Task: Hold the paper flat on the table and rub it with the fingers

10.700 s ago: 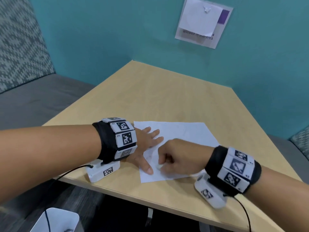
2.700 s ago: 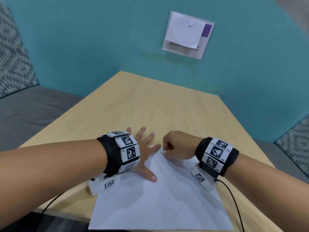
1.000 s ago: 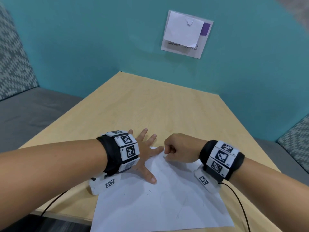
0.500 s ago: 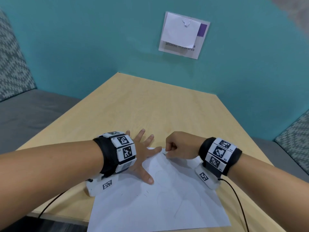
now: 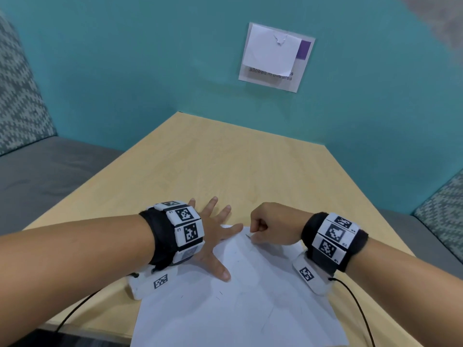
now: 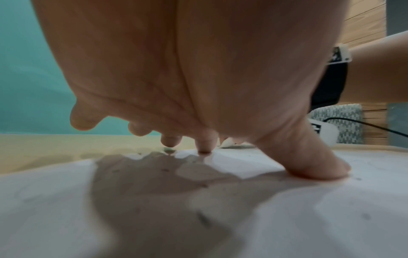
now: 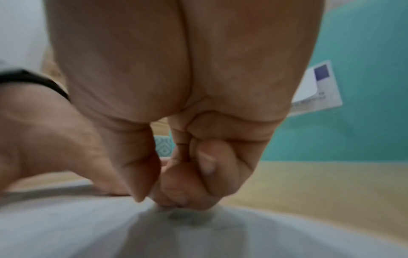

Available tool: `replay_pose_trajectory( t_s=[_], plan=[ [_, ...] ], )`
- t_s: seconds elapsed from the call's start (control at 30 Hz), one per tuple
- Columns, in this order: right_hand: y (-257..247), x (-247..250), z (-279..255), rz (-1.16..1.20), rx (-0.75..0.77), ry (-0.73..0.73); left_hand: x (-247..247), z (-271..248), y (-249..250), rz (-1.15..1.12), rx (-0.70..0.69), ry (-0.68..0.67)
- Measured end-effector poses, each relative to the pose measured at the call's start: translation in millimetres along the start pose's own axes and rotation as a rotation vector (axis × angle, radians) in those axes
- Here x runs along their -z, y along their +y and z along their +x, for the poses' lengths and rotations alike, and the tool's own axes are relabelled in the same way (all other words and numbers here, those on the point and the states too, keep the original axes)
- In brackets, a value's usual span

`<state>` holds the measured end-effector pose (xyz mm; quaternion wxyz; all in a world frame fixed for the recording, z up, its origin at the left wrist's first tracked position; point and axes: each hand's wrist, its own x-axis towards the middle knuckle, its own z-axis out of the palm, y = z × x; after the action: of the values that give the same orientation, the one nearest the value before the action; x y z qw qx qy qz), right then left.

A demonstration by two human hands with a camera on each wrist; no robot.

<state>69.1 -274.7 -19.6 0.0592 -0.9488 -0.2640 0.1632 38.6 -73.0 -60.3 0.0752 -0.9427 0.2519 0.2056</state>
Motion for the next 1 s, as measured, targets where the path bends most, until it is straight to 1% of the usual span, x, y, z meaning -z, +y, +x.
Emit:
replay_pose_trajectory(
  t_s=[0.1,0.23,0.37,0.53,0.67,0.8,0.93,1.0],
  plan=[
    [8.7,6.6,3.1,-0.007,-0.061,0.032,1.0,-2.4,2.7,0.016,0.002,0.003],
    [9.4,1.5,2.9,0.005,-0.063,0.030,12.2,-4.5,11.0,0.063,0.001,0.022],
    [7.5,4.0,2.9,-0.004,-0.077,0.032,24.6,4.1,19.4,0.058,-0.007,0.030],
    [-6.7,-5.8,-3.5,0.001,0.025,-0.013,16.2,11.1,14.2,0.007,-0.004,0.029],
    [-4.3,2.9,0.4,0.000,-0.032,0.009,10.4,12.8,13.3,0.011,0.017,0.028],
    [-18.7,-4.9,-0.2,-0.009,0.036,-0.042,9.0,11.8,14.4,0.017,0.017,0.054],
    [-11.5,4.7,5.4,-0.028,-0.044,-0.002,7.8,10.8,16.3,0.044,0.021,0.069],
    [-13.1,1.9,6.1,-0.040,-0.035,-0.011,6.8,11.0,15.6,0.047,0.028,0.066]
  ],
)
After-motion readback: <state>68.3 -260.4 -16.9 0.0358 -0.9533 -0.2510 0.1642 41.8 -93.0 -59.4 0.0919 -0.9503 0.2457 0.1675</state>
